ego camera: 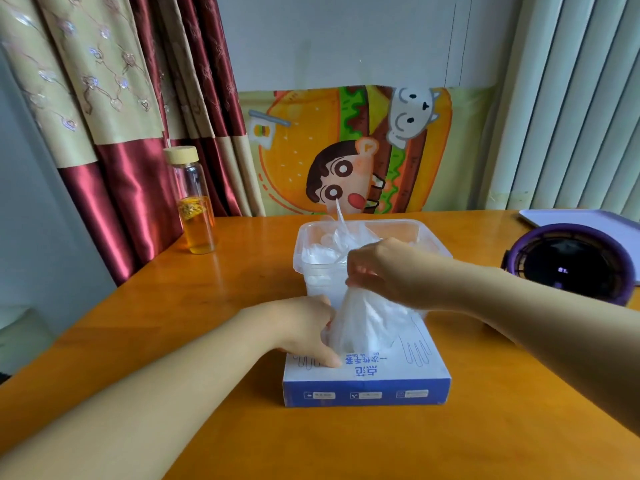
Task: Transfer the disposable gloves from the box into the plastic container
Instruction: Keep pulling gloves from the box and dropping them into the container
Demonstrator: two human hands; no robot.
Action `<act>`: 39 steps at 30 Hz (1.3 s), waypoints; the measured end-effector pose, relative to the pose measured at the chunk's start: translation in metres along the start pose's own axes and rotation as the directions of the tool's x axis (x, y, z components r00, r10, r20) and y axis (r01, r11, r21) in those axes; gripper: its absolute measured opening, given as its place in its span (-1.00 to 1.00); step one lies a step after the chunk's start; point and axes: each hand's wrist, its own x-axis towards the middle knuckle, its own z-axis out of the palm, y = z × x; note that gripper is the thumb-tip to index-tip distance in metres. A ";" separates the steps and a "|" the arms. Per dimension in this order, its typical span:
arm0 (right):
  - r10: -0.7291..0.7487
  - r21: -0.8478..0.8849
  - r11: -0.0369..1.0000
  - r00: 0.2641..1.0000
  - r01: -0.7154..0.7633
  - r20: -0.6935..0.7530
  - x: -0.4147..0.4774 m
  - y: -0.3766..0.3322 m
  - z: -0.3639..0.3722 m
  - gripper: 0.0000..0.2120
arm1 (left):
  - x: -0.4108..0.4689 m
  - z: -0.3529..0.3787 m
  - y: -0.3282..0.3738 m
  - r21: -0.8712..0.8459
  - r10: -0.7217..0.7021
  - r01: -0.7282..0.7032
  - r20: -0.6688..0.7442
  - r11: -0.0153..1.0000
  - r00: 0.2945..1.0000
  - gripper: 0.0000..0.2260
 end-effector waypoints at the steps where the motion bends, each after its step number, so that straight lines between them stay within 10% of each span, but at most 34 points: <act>1: -0.016 -0.014 1.000 1.000 0.016 -0.015 0.002 -0.001 -0.004 -0.78 | -0.001 -0.001 0.001 -0.011 0.007 -0.007 0.001 1.000 1.000 -0.42; 12: 0.374 0.040 0.912 0.868 -0.409 0.327 -0.017 0.023 -0.024 -0.31 | -0.004 0.007 -0.003 -0.080 0.044 -0.050 -0.070 0.996 0.997 -0.45; 15: 0.421 0.217 0.821 0.817 -0.528 0.394 -0.031 0.036 -0.026 -0.49 | -0.002 0.006 -0.004 -0.087 0.039 -0.044 -0.063 0.995 0.997 -0.43; 22: 0.498 0.473 0.779 0.864 -0.411 -0.070 -0.042 0.042 -0.023 -0.82 | -0.002 0.005 -0.003 -0.090 0.034 -0.038 -0.047 0.995 0.998 -0.44; 39: 0.169 0.087 0.986 0.855 -0.145 -0.490 -0.021 0.008 -0.043 -0.69 | 0.000 0.009 -0.006 -0.073 0.036 -0.039 -0.040 0.997 0.999 -0.39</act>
